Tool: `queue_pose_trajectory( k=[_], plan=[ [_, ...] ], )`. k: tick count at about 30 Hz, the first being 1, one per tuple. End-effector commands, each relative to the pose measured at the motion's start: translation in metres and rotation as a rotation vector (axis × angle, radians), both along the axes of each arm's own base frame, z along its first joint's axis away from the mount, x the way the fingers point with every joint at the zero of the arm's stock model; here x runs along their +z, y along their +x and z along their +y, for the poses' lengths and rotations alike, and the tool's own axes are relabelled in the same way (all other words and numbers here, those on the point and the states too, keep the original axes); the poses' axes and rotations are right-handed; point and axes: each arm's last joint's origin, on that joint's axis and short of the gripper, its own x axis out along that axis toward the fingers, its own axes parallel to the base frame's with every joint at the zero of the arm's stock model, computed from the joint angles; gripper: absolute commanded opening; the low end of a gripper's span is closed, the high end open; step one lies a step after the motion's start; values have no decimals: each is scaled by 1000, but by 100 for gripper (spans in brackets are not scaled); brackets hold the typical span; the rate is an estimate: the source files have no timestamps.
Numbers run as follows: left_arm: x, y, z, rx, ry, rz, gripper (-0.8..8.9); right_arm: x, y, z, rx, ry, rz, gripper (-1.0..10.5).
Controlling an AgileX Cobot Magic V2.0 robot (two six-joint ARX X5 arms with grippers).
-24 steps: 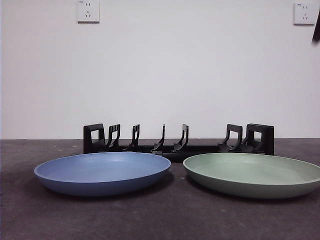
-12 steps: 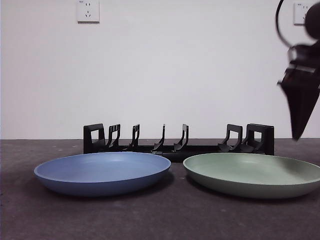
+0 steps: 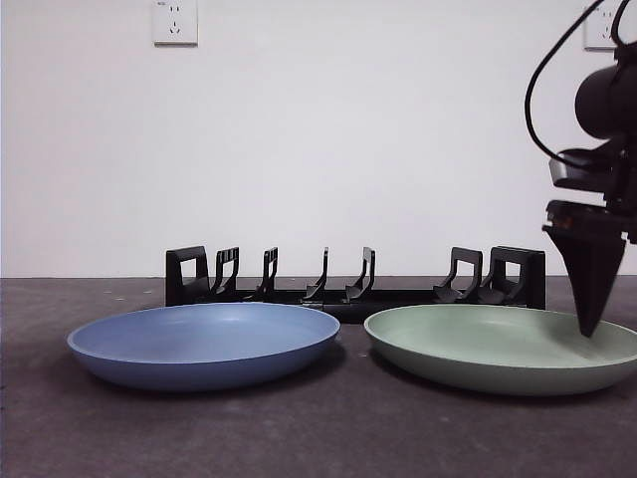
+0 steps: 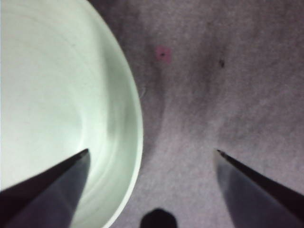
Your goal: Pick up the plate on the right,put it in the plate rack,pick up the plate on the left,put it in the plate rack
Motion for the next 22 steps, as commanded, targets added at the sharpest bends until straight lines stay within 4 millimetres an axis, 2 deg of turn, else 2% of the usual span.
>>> queue_pose_trajectory(
  k=[1,6,18,21,22],
  plan=[
    [-1,2,-4,-18,16,-10,700,-4,2,0,-9,-1,6,314],
    [-3,4,-9,-40,41,-7,700,-4,3,1,-6,4,-4,120],
    [-7,6,-21,-74,89,-11,700,-9,5,2,-20,56,12,116],
    [-8,6,-23,-87,92,-8,700,-12,6,3,-19,56,18,-15],
    [-8,6,-23,-90,92,-8,700,-12,7,3,-19,57,18,-17]
  ],
)
